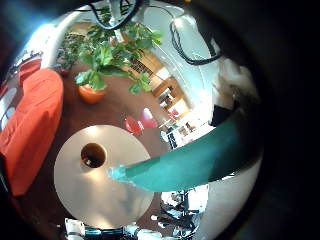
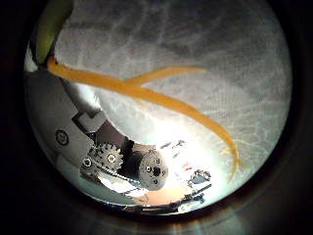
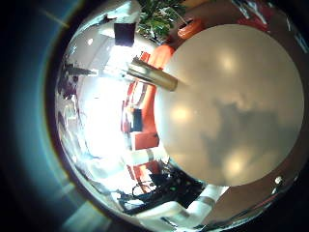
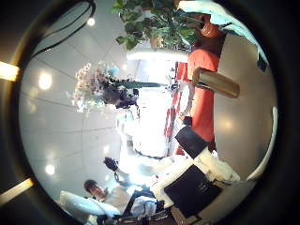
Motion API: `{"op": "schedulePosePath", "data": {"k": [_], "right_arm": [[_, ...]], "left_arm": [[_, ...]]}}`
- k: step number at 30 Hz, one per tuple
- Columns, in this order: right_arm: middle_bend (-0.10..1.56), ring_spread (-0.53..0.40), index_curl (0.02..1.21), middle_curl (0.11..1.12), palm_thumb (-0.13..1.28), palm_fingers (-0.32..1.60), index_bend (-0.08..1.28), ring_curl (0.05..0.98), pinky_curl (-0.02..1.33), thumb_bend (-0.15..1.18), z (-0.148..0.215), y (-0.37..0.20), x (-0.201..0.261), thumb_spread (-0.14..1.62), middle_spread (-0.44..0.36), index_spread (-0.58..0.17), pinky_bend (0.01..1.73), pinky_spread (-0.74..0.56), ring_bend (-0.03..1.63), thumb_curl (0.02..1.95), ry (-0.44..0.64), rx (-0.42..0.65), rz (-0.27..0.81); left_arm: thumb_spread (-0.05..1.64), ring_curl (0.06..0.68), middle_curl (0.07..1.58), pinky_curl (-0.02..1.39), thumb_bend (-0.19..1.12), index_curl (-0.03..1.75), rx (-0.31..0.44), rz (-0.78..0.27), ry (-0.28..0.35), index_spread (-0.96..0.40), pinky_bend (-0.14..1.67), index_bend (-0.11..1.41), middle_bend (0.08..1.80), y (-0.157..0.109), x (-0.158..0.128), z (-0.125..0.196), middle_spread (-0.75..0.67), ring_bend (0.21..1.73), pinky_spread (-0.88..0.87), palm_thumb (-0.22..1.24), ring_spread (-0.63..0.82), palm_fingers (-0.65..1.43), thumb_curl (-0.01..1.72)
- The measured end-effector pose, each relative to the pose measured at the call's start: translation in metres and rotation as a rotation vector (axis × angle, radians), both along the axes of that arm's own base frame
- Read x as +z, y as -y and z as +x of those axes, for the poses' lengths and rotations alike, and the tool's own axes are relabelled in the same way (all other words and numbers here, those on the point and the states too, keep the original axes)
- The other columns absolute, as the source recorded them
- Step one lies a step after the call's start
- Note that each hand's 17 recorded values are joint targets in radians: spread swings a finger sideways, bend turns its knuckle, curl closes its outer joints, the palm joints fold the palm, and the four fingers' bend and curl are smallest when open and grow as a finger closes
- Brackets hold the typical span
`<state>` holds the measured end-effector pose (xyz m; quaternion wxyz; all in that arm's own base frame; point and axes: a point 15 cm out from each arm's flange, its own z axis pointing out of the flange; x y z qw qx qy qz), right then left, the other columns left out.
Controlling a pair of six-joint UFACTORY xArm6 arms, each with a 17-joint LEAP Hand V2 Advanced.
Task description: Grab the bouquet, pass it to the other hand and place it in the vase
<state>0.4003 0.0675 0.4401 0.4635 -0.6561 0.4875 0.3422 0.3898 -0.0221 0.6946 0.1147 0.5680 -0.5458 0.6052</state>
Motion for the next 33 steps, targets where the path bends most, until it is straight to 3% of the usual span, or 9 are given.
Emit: {"op": "schedulePosePath", "data": {"k": [4,12,24,33], "right_arm": [[0.51,0.035,0.42,0.39,0.73,0.09,0.31,0.37,0.63,-0.02,0.005,0.002,-0.001,1.02,-0.012,-0.352,0.62,0.39,0.76,0.59,0.005,-0.017,-0.005],[0.42,0.073,0.39,0.36,0.74,0.14,0.23,0.32,0.55,-0.02,0.007,0.003,-0.011,1.02,0.009,-0.351,0.55,0.44,0.68,0.55,-0.015,-0.041,0.012],[0.34,0.084,0.37,0.35,0.74,0.22,0.18,0.28,0.47,-0.02,0.004,0.008,-0.025,1.03,0.012,-0.347,0.5,0.45,0.61,0.52,-0.046,-0.055,0.033],[0.31,0.085,0.35,0.35,0.75,0.26,0.18,0.262,0.43,-0.02,0.005,0.017,-0.03,1.03,0.011,-0.339,0.48,0.45,0.59,0.51,-0.051,-0.07,0.03]], "left_arm": [[1.04,0.511,0.94,0.71,0.01,1.2,-0.011,-0.042,-0.026,-0.78,1.27,0.47,1.14,-0.005,-0.023,0.009,-0.49,1.51,-0.55,0.98,-0.4,1.09,0.71],[1.05,0.508,0.94,0.7,-0.01,1.28,0.052,-0.083,-0.034,-0.79,1.27,0.41,1.14,-0.021,-0.057,0.027,-0.49,1.5,-0.55,0.99,-0.4,1.1,0.73],[1.05,0.506,0.95,0.7,-0.01,1.38,0.057,-0.072,-0.024,-0.8,1.26,0.35,1.12,-0.008,-0.071,0.05,-0.49,1.49,-0.55,0.98,-0.4,1.11,0.74],[1.05,0.505,0.96,0.7,-0.01,1.42,0.055,-0.059,-0.055,-0.8,1.26,0.32,1.12,-0.002,-0.093,0.067,-0.49,1.48,-0.55,0.98,-0.4,1.12,0.74]]}}
